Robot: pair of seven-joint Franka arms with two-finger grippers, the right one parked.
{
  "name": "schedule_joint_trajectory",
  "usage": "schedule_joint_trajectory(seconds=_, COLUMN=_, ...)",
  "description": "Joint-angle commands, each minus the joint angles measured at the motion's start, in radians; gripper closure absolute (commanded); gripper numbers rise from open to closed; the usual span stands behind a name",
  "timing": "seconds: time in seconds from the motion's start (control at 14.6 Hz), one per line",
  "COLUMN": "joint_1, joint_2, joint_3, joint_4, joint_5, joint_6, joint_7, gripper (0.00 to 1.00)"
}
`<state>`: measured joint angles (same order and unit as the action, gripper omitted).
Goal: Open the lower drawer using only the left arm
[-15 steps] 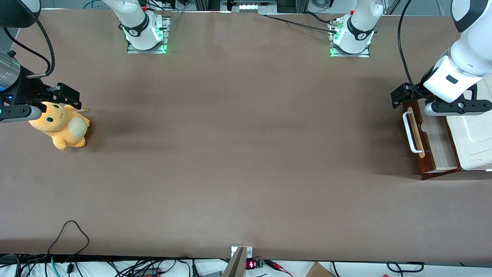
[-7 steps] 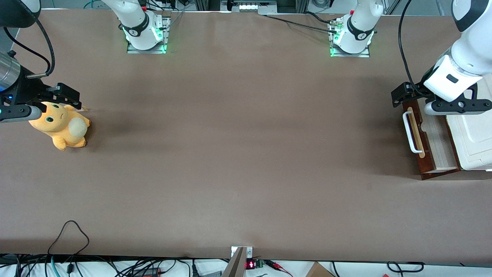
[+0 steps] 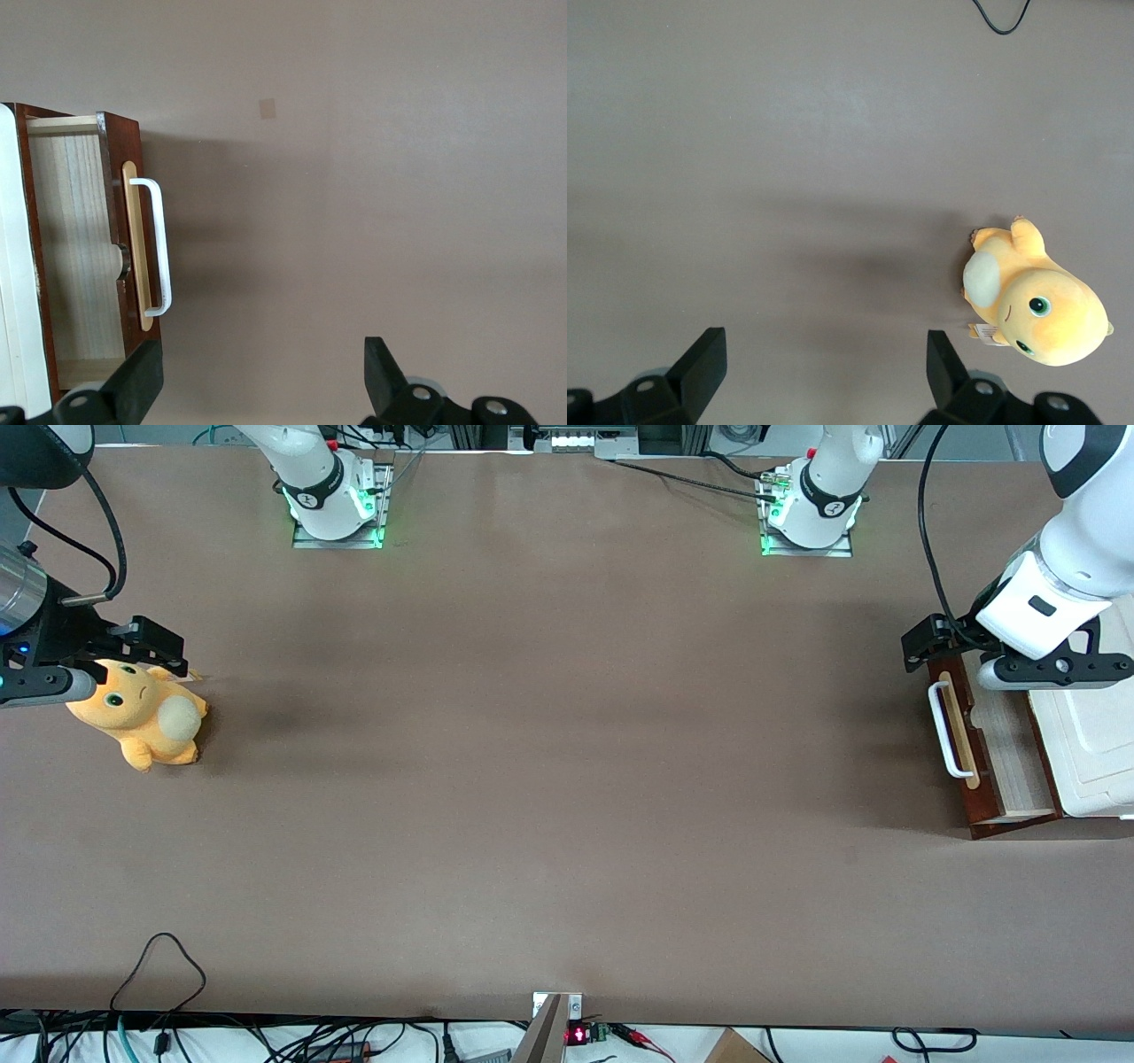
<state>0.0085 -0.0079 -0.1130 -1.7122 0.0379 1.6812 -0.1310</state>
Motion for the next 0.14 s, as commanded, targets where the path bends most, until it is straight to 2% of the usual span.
schedule_joint_trajectory(seconds=0.0, joint_1=-0.005, joint_2=-0.020, joint_3=0.010, joint_4=-0.006, joint_5=-0.023, joint_6=-0.006, joint_7=0.028, gripper=0.00)
schedule_joint_trajectory(seconds=0.07, joint_1=-0.005, joint_2=-0.020, joint_3=0.010, joint_4=-0.006, joint_5=-0.024, joint_6=-0.006, joint_7=0.028, gripper=0.00)
